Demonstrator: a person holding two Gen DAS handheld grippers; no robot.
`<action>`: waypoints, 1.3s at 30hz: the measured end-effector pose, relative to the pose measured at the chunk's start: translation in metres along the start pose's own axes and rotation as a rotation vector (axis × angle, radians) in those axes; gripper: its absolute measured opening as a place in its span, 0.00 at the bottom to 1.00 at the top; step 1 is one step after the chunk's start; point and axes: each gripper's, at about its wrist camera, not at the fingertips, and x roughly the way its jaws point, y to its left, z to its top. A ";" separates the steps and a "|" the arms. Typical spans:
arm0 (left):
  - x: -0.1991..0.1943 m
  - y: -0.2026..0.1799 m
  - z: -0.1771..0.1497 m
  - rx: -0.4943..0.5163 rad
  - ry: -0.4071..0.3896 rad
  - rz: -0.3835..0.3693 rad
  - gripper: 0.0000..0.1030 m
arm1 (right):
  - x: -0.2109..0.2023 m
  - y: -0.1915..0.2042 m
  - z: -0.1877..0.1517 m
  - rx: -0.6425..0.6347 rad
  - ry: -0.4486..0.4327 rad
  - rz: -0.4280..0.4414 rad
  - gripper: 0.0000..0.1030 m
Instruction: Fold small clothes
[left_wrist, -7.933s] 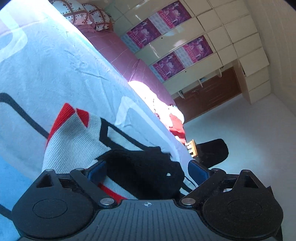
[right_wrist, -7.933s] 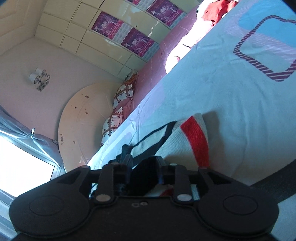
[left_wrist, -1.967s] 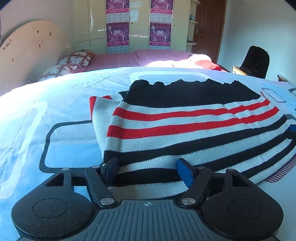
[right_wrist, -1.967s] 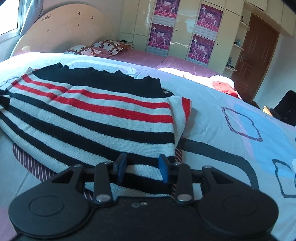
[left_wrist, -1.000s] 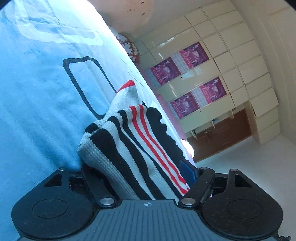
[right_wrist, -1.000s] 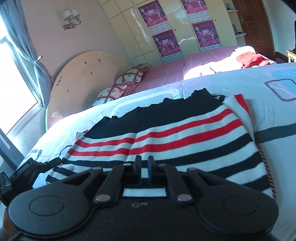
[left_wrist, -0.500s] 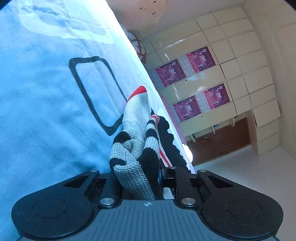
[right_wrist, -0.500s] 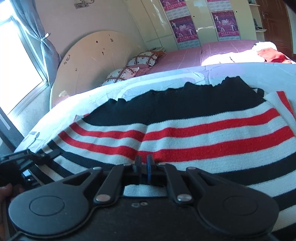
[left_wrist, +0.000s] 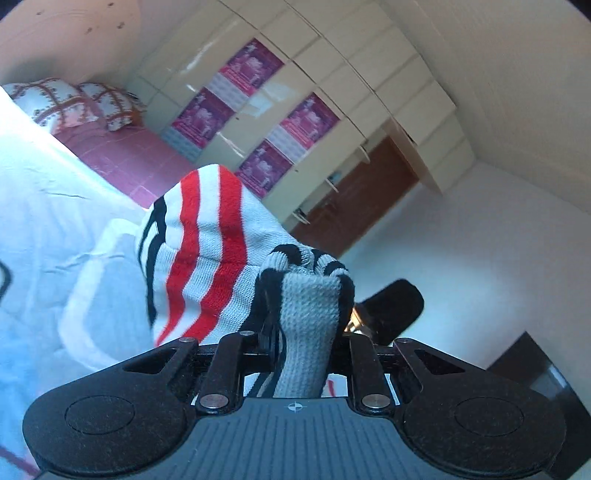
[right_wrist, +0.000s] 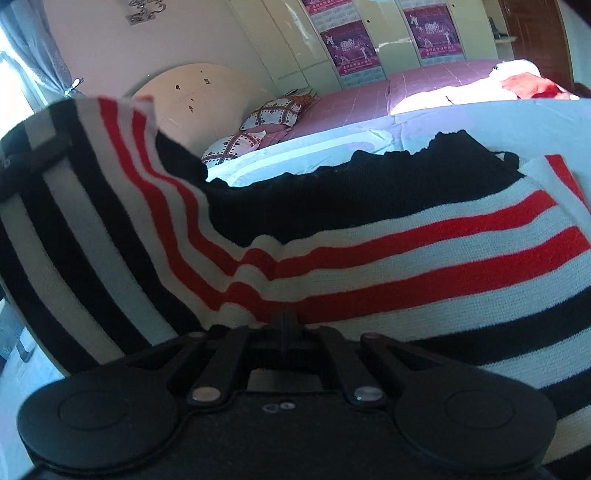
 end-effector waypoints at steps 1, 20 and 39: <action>0.010 -0.012 -0.001 0.034 0.036 -0.017 0.18 | -0.013 -0.012 0.002 0.065 -0.042 0.000 0.00; -0.013 -0.037 -0.042 0.235 0.215 -0.027 0.69 | -0.181 -0.115 -0.037 0.472 -0.271 0.109 0.66; 0.024 0.045 -0.062 0.052 0.293 0.197 0.76 | -0.088 -0.108 0.003 0.443 -0.067 0.103 0.52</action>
